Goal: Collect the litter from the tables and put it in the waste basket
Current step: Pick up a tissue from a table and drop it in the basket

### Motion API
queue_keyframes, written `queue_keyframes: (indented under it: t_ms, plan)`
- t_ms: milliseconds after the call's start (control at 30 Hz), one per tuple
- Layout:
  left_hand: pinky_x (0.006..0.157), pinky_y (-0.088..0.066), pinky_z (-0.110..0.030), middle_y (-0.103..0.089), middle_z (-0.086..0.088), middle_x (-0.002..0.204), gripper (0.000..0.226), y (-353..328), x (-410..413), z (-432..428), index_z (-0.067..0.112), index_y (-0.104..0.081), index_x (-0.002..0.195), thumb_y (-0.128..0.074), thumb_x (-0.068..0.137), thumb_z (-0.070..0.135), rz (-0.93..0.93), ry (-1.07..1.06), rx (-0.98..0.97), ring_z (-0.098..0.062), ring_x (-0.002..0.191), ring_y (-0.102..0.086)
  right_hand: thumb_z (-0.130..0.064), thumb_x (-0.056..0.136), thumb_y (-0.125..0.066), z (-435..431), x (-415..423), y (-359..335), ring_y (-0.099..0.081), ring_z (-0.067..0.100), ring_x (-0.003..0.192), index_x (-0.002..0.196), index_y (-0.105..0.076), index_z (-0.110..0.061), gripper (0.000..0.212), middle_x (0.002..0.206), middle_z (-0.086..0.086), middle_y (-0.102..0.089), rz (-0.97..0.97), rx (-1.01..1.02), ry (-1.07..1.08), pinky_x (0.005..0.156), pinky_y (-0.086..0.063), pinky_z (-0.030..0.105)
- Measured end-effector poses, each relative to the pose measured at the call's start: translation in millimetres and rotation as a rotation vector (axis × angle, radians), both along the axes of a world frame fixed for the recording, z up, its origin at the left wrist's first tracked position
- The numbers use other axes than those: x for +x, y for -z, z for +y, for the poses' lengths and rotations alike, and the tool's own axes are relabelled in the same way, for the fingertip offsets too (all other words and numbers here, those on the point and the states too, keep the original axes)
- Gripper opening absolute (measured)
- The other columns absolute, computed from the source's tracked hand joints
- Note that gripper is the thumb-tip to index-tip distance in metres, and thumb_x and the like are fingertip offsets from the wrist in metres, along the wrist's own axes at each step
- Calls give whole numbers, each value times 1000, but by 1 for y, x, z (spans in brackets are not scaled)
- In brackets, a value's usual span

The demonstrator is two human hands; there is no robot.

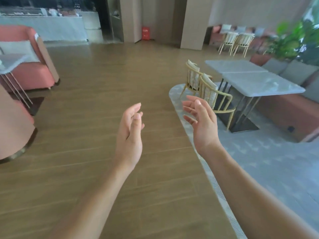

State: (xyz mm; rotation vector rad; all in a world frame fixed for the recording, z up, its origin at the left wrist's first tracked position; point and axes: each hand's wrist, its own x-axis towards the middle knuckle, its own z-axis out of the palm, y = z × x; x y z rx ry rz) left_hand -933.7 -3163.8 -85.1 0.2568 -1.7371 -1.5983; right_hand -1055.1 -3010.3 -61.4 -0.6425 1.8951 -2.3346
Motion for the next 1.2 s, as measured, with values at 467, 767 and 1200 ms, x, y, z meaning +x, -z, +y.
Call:
queue_keyframes:
  t_ms: [467,767,1200]
  plan:
    - [107,-55,-43,-58,19,144,44,-48,-138,-17,39,-54,136,-39,100,60,106,353,-70,-3,132,-60,-38,99,-53,27,-75,-40,-69,21,110,111,-75,-25,29,120,13,-75,39,-124,368,100,-52,44]
    - [108,-55,-42,-58,12,147,51,-39,-239,40,29,-55,140,-40,102,59,95,499,-72,-5,134,-60,-38,99,-53,83,-146,-29,-71,18,109,105,-77,-32,26,111,2,-77,19,-138,516,98,-56,40]
    - [109,-54,-47,-62,15,138,40,-41,-479,171,25,-56,139,-39,108,43,115,565,-66,-7,130,-62,-37,103,-52,220,-377,-24,-71,24,111,112,-76,-28,27,112,3,-77,28,-148,584,98,-57,44]
